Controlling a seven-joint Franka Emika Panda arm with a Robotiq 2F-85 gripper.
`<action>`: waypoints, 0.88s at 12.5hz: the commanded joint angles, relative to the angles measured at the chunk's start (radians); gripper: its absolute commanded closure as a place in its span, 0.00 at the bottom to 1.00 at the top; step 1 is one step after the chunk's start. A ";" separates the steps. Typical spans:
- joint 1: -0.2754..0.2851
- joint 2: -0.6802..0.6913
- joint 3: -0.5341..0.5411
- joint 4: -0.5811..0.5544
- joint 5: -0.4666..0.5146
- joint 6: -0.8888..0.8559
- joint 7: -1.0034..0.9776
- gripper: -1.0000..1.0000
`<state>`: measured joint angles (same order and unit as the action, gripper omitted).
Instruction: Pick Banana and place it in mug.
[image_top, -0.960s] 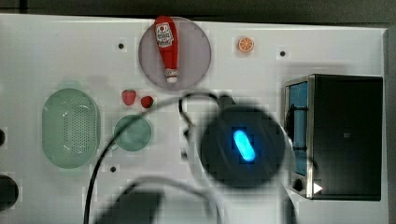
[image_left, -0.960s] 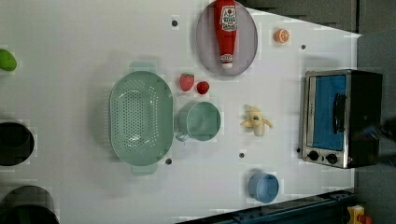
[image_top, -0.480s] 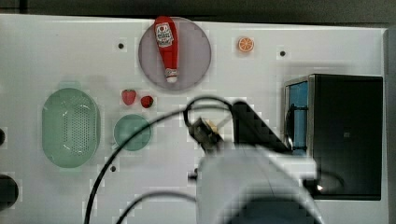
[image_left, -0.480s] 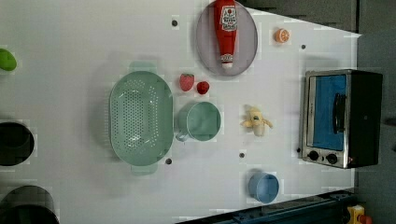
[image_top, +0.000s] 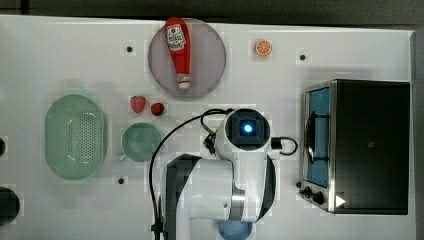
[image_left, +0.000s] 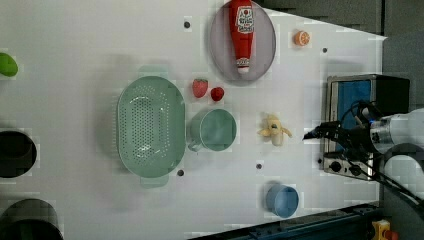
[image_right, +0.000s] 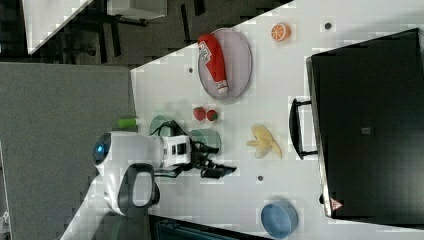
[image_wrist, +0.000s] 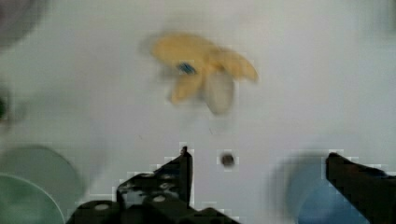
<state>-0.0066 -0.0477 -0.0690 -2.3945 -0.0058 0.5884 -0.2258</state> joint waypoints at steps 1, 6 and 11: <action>0.008 0.055 0.008 0.039 -0.008 0.165 -0.227 0.00; 0.010 0.267 0.022 -0.013 -0.005 0.377 -0.266 0.00; 0.010 0.410 0.043 -0.010 0.000 0.522 -0.265 0.00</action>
<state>-0.0145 0.3804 -0.0289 -2.3984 -0.0106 1.1279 -0.4487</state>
